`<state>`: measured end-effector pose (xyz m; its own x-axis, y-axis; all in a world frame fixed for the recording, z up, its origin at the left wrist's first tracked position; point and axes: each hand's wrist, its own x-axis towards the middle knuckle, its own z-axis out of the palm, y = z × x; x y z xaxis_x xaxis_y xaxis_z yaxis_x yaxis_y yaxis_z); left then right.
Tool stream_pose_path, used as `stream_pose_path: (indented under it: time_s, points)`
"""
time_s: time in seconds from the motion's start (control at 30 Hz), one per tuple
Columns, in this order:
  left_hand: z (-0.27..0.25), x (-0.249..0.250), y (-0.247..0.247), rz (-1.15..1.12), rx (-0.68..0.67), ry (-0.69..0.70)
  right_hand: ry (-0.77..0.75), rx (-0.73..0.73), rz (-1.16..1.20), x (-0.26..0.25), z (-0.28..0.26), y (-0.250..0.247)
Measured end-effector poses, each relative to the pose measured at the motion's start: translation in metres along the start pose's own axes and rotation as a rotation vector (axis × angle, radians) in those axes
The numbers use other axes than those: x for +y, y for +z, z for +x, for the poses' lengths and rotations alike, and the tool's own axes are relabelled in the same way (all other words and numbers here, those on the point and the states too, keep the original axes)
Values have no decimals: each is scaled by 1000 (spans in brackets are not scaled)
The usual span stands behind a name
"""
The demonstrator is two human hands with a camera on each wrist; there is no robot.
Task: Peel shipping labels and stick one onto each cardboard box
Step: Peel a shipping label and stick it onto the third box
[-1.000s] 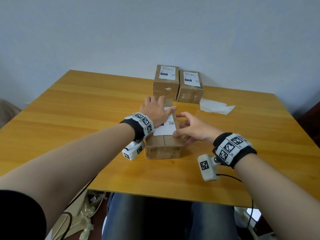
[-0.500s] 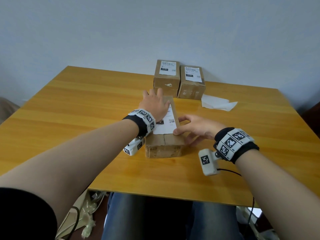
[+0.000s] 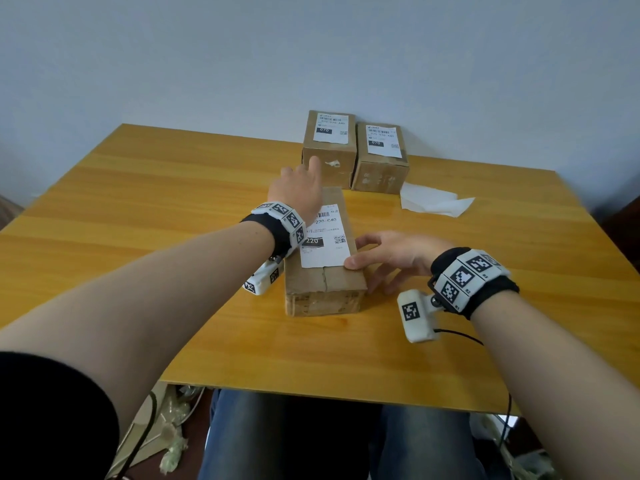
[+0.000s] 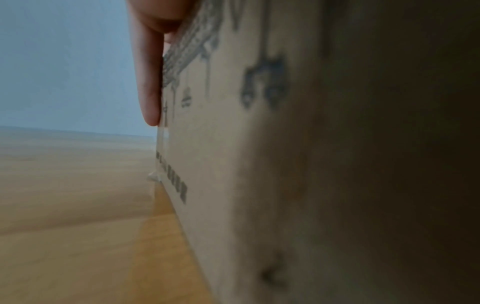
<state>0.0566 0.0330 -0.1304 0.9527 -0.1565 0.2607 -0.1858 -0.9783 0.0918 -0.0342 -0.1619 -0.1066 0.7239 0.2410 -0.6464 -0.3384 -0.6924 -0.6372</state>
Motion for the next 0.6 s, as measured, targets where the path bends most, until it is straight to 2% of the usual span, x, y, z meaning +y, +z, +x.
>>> stream_pose_path:
  time_s: [0.6]
  points:
    - [23,-8,5,46,-1,-46,-4,-83,-5,3,14,-6]
